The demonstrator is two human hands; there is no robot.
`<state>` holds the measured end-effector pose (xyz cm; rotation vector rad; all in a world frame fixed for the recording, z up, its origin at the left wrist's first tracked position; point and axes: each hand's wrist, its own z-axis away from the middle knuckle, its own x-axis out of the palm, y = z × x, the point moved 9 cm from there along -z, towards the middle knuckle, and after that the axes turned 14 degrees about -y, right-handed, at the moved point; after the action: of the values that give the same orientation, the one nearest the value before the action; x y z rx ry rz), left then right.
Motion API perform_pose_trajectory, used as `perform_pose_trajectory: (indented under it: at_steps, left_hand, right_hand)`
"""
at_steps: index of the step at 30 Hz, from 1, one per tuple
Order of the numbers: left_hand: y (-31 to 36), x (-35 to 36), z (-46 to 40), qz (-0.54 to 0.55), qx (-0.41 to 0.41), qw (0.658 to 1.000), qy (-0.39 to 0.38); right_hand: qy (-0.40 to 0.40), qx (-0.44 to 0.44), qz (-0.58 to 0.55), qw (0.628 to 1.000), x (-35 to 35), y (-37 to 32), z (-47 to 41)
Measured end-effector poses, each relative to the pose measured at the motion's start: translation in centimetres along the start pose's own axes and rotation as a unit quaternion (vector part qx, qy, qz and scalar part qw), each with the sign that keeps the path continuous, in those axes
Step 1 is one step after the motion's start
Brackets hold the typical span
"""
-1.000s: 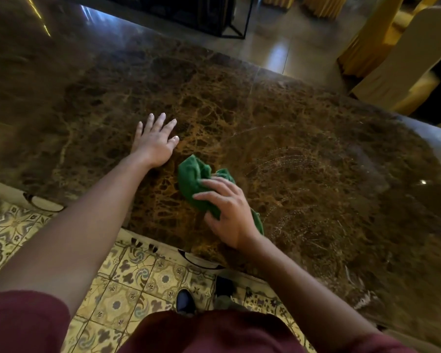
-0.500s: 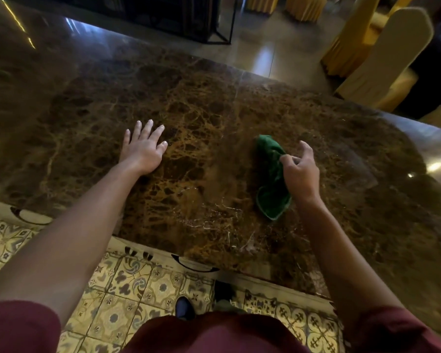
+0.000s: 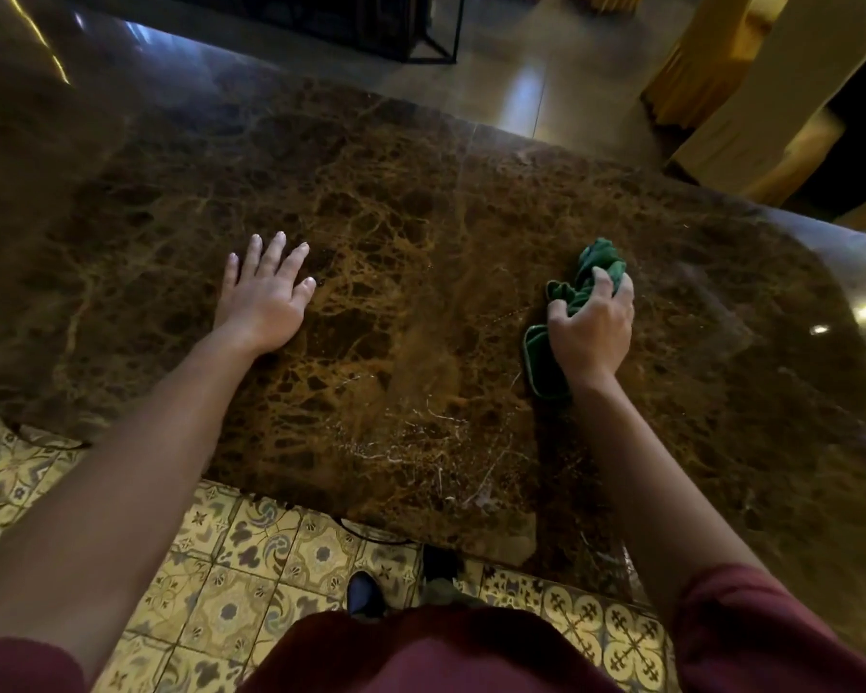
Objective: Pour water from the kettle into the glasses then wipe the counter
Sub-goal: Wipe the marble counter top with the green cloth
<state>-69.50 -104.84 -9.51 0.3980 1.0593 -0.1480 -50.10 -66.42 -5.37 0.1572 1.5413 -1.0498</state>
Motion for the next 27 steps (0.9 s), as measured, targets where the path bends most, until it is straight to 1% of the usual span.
perform_pose_trajectory:
  at_steps: [5, 8, 10, 13, 17, 20, 22, 25, 27]
  left_hand:
    - [0.0, -0.1, -0.1, 0.009, 0.002, 1.000, -0.008]
    - [-0.1, -0.2, -0.1, 0.016, 0.000, 1.000, -0.009]
    - [-0.1, -0.2, -0.1, 0.022, -0.001, 1.000, -0.014]
    - [-0.2, -0.5, -0.1, 0.041, 0.001, 0.999, -0.023]
    - [-0.3, -0.6, -0.3, 0.058, 0.002, 0.998, -0.025]
    - [-0.2, -0.6, -0.2, 0.050, 0.004, 0.998, -0.022]
    - [-0.1, -0.6, -0.1, 0.038, 0.005, 0.999, -0.018]
    - [0.1, -0.5, 0.2, 0.021, 0.007, 1.000, -0.005]
    - [0.2, -0.5, 0.5, 0.019, 0.014, 1.000, 0.006]
  right_hand:
    - [-0.061, -0.101, -0.017, 0.993, 2.1, -4.8, -4.1]
    - [-0.123, -0.198, 0.001, 0.972, 4.6, -8.8, -4.0]
    - [-0.175, -0.280, 0.020, 0.943, 6.6, -11.3, -1.7]
    - [-0.238, -0.392, 0.028, 0.888, 8.4, -13.7, 3.8]
    - [-0.294, -0.487, 0.029, 0.822, 9.7, -14.5, 11.8]
    - [-0.329, -0.529, 0.007, 0.782, 10.2, -14.1, 17.2]
    - [-0.341, -0.537, 0.005, 0.771, 10.6, -13.2, 20.0]
    - [-0.338, -0.537, -0.009, 0.773, 10.3, -12.1, 23.0]
    - [-0.321, -0.521, -0.049, 0.789, 9.0, -11.7, 23.4]
